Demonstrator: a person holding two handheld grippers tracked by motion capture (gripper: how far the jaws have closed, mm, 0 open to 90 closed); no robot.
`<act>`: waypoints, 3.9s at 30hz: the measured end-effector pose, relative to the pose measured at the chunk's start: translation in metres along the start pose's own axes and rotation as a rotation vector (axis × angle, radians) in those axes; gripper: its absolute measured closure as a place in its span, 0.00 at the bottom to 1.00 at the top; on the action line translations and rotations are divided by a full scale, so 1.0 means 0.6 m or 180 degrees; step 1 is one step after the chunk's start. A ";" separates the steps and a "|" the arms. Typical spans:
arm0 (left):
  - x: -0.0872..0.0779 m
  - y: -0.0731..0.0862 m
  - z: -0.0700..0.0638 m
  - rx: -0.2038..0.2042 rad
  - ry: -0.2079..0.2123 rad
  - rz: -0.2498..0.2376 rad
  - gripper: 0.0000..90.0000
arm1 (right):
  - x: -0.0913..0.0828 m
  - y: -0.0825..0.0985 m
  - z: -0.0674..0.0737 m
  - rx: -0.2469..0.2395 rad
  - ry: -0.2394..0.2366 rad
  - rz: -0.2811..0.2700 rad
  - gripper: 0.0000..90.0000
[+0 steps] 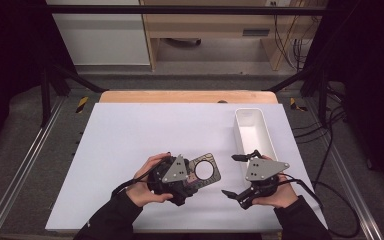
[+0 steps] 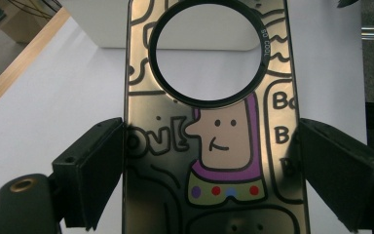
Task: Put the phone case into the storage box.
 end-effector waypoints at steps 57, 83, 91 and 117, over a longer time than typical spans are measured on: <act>0.006 -0.006 -0.023 0.0388 0.0284 -0.0111 0.13 | 0.062 -0.047 0.021 -0.0687 -0.0530 0.0237 0.04; 0.004 0.001 -0.025 0.0474 0.0451 -0.0091 0.13 | 0.058 -0.046 0.027 -0.0736 -0.0861 0.0117 0.11; 0.006 0.003 -0.026 0.0483 0.0503 -0.0087 0.13 | 0.058 -0.045 0.029 -0.0690 -0.0938 0.0158 0.13; -0.001 0.005 -0.019 0.0411 0.0573 -0.0227 0.07 | 0.052 -0.045 0.027 -0.0628 -0.0953 0.0204 0.14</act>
Point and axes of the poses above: each handheld gripper's, and its own axes: x roughly forward along the jaws, y roughly out of its underside, z roughly to its left, the point moved 6 cm from there along x, roughly forward along the jaws, and after that the axes turned 15 degrees about z, right-handed, at the moved point
